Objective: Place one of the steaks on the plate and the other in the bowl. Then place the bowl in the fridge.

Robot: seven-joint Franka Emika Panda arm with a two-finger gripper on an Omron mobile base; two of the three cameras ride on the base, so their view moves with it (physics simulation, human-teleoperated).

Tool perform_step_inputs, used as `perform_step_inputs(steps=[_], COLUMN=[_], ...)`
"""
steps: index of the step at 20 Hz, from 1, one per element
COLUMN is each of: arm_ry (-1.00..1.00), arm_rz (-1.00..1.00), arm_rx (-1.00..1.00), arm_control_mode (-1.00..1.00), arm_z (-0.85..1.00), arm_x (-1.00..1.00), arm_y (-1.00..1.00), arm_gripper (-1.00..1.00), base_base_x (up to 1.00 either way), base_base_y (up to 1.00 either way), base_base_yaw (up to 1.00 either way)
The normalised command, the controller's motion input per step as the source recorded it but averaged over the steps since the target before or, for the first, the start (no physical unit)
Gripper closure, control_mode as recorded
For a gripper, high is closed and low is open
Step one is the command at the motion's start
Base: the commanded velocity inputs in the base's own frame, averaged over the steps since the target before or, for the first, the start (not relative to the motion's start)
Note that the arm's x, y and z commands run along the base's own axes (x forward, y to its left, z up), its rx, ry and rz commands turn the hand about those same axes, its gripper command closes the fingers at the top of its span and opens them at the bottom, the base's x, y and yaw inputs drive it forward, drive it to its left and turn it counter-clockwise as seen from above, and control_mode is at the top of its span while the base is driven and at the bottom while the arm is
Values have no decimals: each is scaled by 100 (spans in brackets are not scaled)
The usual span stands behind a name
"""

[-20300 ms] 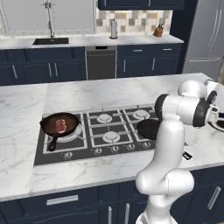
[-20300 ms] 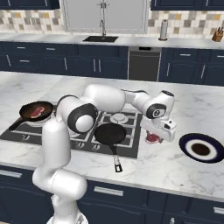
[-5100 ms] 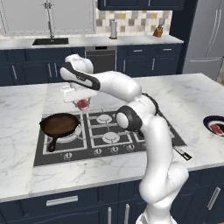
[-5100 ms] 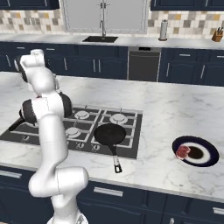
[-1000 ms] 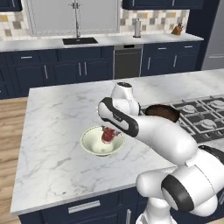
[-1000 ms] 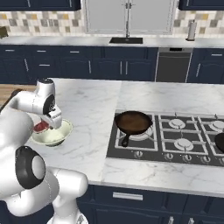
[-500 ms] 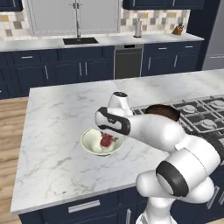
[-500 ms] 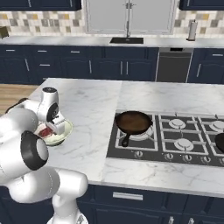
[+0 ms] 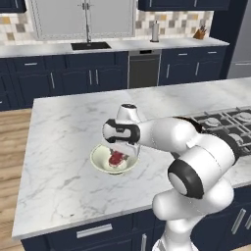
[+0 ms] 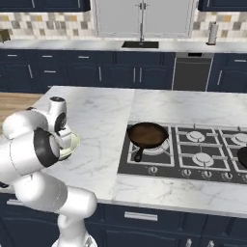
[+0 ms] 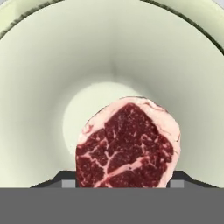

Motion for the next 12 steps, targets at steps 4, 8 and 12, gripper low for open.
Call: perform_step_inputs(steps=[4, 8, 12], arm_ry=[7, 5, 5], arm_rz=[-2, -3, -4], arm_rx=[-3, -2, -2], arm_control_mode=[-100, -100, -100], arm_z=[-28, -32, -40], arm_x=[15, 5, 8], arm_y=[9, 15, 16], arm_gripper=[100, 100, 100], base_base_x=[0, 0, 0], base_base_y=[0, 0, 0], base_base_yaw=[0, 0, 0])
